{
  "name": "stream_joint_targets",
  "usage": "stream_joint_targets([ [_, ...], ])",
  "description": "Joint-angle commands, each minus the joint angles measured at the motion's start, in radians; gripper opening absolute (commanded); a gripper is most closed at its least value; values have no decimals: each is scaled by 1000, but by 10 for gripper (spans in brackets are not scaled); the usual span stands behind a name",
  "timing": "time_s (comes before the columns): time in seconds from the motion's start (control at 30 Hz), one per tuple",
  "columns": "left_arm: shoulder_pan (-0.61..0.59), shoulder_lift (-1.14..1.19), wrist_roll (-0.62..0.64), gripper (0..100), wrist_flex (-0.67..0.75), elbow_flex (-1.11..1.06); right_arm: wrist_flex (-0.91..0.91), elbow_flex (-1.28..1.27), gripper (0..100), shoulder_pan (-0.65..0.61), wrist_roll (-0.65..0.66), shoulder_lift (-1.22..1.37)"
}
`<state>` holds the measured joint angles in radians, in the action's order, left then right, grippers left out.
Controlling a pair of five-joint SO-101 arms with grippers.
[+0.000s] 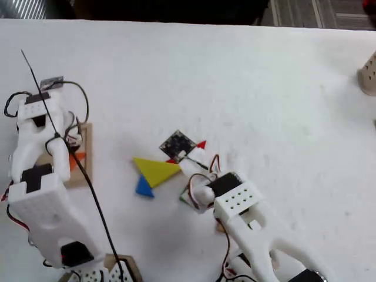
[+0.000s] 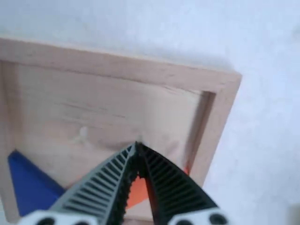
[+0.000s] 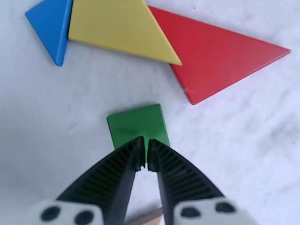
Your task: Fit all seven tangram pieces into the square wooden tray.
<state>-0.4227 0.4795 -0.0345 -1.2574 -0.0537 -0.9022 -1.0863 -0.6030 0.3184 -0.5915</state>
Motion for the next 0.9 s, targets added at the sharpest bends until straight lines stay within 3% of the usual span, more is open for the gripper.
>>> stream_joint_targets([
  [0.0, 79, -7, -69, 24, -40, -40, 15, 11, 18, -8, 15, -30],
  [0.37, 130, -7, -193, 24, -61, -34, 15, 12, 18, -2, 15, -30],
  [0.87, 153, -64, -233, 24, -89, -81, 21, 12, 18, -1, 15, -30],
])
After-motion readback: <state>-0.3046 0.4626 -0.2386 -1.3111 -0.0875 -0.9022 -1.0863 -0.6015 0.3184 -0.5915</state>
